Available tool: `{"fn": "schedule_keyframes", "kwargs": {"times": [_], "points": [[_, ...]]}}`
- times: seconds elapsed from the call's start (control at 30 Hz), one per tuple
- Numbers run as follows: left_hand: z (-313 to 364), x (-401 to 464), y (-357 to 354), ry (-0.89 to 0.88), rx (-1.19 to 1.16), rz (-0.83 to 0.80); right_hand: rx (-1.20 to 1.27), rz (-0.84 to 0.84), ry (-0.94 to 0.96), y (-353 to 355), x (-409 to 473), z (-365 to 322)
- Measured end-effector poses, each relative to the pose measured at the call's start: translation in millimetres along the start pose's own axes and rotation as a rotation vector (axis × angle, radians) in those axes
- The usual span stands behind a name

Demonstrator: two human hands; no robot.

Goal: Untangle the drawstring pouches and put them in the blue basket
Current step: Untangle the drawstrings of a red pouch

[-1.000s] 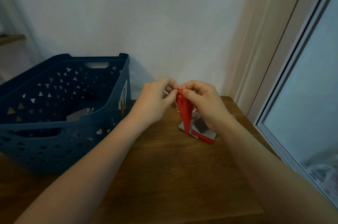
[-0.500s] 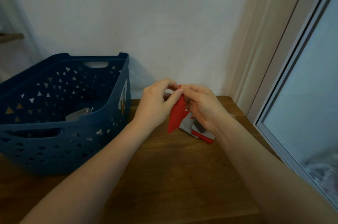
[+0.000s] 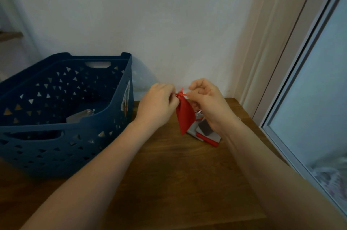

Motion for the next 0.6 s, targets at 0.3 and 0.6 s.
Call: {"fn": "schedule_keyframes", "kwargs": {"times": [0.3, 0.6], "points": [[-1, 0, -1, 0.227, -0.313, -0.02, -0.117, 0.17, 0.116, 4, 6, 3], [-6, 1, 9, 0.382, -0.561, -0.08, -0.071, 0.118, 0.185, 4, -1, 4]]}}
Point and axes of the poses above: each hand's wrist, its own x-axis towards the middle knuckle, its own y-axis out of the back of the hand, z = x × y, the point moved 5 cm from there along x, towards the middle knuckle, and after that the axes turned 4 degrees about z, right-handed, at the moved point
